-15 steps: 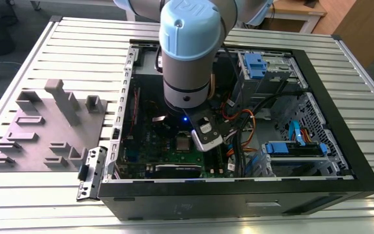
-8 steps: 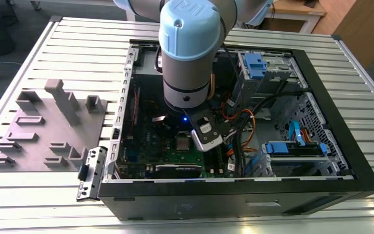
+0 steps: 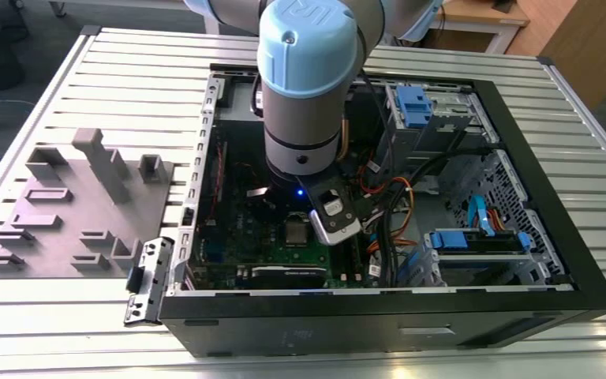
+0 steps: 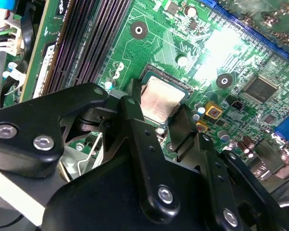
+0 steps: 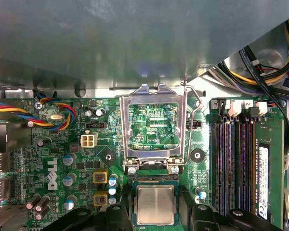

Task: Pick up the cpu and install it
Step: 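Place the cpu into insertion slot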

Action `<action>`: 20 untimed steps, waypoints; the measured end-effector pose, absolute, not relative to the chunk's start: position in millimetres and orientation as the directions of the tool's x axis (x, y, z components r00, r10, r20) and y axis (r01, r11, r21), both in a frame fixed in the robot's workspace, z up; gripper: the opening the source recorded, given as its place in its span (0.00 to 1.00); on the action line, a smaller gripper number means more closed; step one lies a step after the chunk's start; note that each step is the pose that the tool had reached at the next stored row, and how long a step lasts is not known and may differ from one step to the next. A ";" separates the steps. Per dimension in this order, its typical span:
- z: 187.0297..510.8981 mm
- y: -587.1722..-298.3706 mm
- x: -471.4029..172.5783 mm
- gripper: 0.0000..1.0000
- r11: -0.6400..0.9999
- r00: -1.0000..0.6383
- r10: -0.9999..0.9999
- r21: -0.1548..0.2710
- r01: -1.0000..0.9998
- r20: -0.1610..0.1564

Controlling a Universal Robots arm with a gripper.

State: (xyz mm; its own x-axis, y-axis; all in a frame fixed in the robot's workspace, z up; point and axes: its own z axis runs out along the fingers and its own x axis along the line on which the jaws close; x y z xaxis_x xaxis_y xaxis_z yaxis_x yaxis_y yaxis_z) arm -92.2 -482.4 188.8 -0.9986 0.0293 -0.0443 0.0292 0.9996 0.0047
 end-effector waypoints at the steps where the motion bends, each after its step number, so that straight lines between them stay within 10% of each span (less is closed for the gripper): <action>1: 188.8 -482.4 -92.2 0.47 1.000 -0.999 0.029 0.005 0.029 -0.044; 20: 189.1 -482.5 -95.5 0.54 1.000 -0.998 0.029 0.005 0.029 -0.047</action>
State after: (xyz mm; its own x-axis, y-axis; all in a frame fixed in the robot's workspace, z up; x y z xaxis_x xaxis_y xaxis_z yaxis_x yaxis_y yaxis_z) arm -95.5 -482.5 189.1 -0.9984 0.0294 -0.0473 0.0291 0.9996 0.0054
